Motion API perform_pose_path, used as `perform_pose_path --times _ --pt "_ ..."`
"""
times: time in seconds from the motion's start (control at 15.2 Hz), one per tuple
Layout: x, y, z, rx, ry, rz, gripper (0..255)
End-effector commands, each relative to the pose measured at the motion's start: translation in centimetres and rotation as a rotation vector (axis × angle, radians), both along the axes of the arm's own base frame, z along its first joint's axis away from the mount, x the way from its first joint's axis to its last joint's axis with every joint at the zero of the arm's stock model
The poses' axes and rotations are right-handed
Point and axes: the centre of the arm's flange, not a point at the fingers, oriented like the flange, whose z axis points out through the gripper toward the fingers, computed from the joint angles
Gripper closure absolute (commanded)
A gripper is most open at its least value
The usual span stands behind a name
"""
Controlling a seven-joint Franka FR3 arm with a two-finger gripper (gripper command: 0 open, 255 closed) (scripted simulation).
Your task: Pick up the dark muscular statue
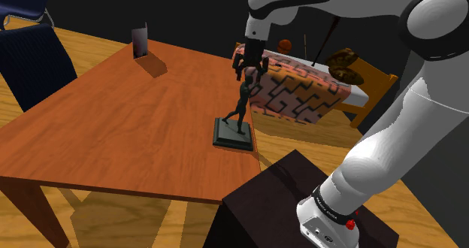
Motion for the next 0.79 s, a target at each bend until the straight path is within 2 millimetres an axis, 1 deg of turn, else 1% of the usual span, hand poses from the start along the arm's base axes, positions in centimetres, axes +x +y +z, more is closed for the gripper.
perform_pose_path --times 0.0,0.07,0.66,0.73 --pt "-0.04 -0.09 -0.38 0.000 -0.001 0.000 0" --pt "0.00 -0.03 -0.31 0.000 -0.001 0.000 255" --pt "-0.04 -0.09 -0.38 0.000 -0.001 0.000 255" --pt "-0.04 -0.09 0.15 0.000 -0.001 0.000 255"
